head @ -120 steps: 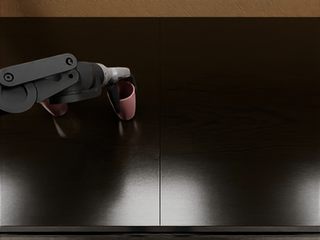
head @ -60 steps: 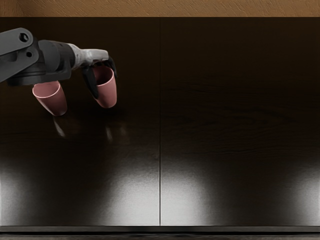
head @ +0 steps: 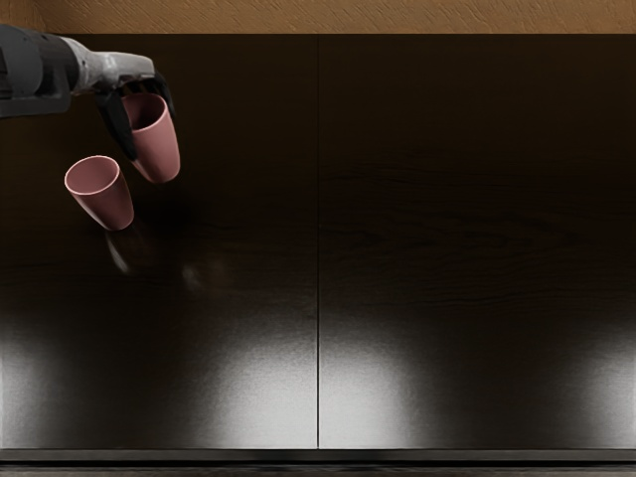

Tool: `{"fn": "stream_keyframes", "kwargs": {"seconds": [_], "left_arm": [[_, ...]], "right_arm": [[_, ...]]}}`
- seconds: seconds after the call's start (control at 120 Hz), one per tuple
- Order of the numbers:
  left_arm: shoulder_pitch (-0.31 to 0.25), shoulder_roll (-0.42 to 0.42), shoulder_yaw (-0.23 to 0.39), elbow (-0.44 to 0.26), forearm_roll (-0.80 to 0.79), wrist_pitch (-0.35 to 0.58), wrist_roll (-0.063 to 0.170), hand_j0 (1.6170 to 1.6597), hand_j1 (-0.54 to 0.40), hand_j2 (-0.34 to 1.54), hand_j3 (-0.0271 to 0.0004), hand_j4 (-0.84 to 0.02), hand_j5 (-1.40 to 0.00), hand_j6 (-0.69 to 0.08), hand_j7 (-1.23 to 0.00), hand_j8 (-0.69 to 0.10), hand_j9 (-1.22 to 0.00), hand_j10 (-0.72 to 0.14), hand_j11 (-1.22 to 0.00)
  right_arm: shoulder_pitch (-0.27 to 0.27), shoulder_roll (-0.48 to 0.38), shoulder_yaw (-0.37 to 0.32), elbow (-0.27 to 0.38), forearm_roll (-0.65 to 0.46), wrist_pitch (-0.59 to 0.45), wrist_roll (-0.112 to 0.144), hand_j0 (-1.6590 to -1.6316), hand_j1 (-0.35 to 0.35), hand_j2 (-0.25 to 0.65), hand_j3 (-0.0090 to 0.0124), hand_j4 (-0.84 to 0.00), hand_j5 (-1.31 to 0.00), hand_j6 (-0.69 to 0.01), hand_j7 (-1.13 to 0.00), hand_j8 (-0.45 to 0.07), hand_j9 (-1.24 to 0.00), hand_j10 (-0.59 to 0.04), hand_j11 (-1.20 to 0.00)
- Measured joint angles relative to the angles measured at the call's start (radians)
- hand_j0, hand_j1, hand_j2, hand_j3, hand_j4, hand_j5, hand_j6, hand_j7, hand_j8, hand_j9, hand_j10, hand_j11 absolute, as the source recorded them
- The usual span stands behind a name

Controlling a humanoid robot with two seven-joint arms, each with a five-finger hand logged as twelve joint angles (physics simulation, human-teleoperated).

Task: Pick up cup and place in cup with left hand

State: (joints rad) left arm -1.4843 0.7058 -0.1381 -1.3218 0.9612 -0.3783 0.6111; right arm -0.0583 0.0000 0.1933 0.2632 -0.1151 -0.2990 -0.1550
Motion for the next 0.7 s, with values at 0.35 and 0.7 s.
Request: {"fn": "stream_keyframes", "kwargs": {"seconds": [0.35, 0.7], "left_arm": [[0.006, 0.038, 0.003, 0.042, 0.001, -0.016, 0.0, 1.6528, -0.168, 0.12, 0.0, -0.426, -0.67, -0.227, -0.67, -0.232, -0.66, -0.41, -0.66], [0.01, 0.072, 0.004, 0.078, 0.0, -0.037, 0.0, 1.6521, -0.177, 0.13, 0.0, -0.413, -0.68, -0.204, -0.67, -0.21, -0.67, -0.411, -0.67]], "right_arm": [[0.0, 0.0, 0.0, 0.0, 0.0, 0.0, 0.0, -1.6581, -0.316, -0.006, 0.0, -0.028, -0.04, -0.028, -0.04, -0.028, -0.04, -0.028, -0.04], [0.0, 0.0, 0.0, 0.0, 0.0, 0.0, 0.0, -1.6581, -0.316, -0.005, 0.0, -0.028, -0.04, -0.028, -0.04, -0.028, -0.04, -0.028, -0.04]]}}
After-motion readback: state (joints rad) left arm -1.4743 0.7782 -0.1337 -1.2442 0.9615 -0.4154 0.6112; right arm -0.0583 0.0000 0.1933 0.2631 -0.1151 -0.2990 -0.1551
